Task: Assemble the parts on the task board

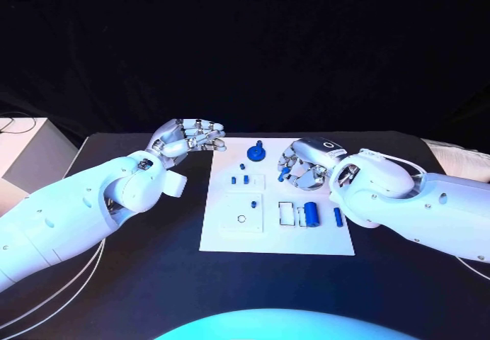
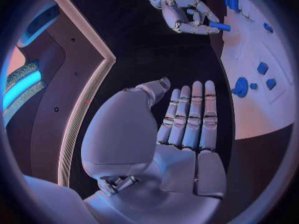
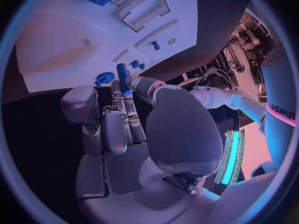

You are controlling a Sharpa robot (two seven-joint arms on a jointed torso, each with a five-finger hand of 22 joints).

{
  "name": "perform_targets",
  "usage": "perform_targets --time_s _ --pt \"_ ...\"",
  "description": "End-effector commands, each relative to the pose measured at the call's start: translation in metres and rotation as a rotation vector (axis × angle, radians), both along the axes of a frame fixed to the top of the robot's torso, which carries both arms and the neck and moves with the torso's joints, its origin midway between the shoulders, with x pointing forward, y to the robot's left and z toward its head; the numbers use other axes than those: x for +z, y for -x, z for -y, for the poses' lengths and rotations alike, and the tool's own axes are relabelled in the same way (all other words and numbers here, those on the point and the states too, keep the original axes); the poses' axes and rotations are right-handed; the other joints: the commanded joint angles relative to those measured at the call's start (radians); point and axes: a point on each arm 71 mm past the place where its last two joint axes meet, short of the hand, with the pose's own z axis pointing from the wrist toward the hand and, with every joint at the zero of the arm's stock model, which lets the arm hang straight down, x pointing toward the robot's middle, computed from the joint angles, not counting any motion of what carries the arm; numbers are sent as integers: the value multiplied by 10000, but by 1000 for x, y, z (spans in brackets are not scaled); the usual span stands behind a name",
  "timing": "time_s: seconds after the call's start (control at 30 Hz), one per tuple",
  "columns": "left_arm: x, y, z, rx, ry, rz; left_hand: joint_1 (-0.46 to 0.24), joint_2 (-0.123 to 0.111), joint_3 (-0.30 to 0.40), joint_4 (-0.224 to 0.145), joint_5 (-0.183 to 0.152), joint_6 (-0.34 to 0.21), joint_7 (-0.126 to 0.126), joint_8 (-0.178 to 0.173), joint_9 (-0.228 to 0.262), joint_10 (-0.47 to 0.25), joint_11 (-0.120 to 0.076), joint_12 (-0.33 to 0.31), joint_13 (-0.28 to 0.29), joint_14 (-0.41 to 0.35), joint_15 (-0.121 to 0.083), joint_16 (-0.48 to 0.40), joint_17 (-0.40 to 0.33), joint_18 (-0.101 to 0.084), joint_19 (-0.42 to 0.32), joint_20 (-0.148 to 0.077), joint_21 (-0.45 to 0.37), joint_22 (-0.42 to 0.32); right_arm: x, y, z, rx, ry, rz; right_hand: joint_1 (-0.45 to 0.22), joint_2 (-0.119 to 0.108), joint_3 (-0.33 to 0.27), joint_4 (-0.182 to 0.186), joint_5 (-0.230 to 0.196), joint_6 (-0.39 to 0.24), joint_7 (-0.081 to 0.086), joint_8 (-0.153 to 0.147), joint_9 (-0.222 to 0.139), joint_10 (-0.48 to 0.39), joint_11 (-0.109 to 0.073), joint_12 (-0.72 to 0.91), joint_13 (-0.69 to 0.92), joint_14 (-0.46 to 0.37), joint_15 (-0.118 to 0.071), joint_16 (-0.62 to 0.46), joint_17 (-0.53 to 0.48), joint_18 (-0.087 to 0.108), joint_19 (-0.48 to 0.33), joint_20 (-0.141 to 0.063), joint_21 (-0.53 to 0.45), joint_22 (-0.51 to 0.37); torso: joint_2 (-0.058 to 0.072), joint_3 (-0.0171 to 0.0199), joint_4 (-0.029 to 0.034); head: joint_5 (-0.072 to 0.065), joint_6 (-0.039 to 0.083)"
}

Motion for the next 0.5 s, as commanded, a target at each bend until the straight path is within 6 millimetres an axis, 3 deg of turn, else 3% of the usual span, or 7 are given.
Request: perform_targets --time_s 0.03,0.3,0.5 --pt "0 1 3 -132 90 65 70 54 -51 -13 20 24 72 -48 -13 -22 24 -66 10 32 7 -51 10 123 64 22 -48 -9 -2 10 -19 586 -190 147 217 269 69 -23 32 57 -20 59 60 372 -276 -25 9 377 -68 36 6 -5 325 -93 38 9 13 9 -1 62 4" --pt "-1 1 4 -173 128 37 76 77 -48 -11 19 46 72 -44 -16 -13 24 -73 14 48 6 -79 36 125 85 22 -70 -28 -19 34 -61 1804 -208 280 221 268 98 -47 47 47 -15 67 73 376 -273 -45 8 374 -67 27 -13 -5 323 -94 26 3 21 -11 28 160 -24" --pt "-2 1 5 -182 136 32 76 77 -48 -11 19 46 72 -44 -16 -13 24 -73 14 48 6 -79 36 125 85 22 -70 -28 -30 45 -78 2278 -214 245 222 268 110 -57 54 44 -13 71 78 378 -271 -54 7 372 -67 24 -19 -6 323 -94 27 5 27 -19 22 204 -70"
